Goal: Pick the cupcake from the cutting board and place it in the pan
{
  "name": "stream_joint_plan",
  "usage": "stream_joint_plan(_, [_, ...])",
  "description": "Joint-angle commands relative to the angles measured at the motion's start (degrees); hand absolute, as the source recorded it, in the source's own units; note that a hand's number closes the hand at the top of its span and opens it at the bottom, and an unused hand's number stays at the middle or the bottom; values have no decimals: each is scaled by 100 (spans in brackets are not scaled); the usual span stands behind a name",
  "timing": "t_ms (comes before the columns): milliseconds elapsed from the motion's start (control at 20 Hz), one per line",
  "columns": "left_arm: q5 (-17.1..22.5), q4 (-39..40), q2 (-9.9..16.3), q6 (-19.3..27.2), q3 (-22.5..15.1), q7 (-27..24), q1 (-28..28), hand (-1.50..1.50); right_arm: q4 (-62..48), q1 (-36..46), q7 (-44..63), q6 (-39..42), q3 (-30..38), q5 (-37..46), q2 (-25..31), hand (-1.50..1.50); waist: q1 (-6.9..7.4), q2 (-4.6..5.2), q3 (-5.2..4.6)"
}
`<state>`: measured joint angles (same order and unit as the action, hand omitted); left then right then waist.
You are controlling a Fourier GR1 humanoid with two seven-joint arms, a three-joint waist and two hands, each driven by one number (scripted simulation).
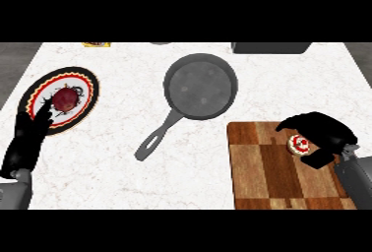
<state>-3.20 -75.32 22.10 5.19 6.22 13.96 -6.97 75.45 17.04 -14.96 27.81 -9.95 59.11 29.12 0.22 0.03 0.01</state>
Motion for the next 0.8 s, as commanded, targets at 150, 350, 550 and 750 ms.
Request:
stream_joint_plan(150, [-69, 151, -53, -146, 149, -121, -78, 0, -69, -261, -279, -1076, -60, 580, -233, 150, -18, -2, 0])
stream_joint_plan(350, [-111, -219, 82, -328, 308, 188, 63, 0, 236, -189, -230, -667, 91, 612, -342, 150, -14, -8, -1])
stream_joint_plan(550, [-109, -256, -129, -61, 203, 206, 40, 0, 140, -550, 1182, -651, 903, 437, -504, 150, -134, -35, -1])
stream_joint_plan(750, [-200, 31, -154, -43, 191, 48, -44, 0, 698, -874, 2472, -563, 1181, 404, -1187, 150, -171, -26, -9])
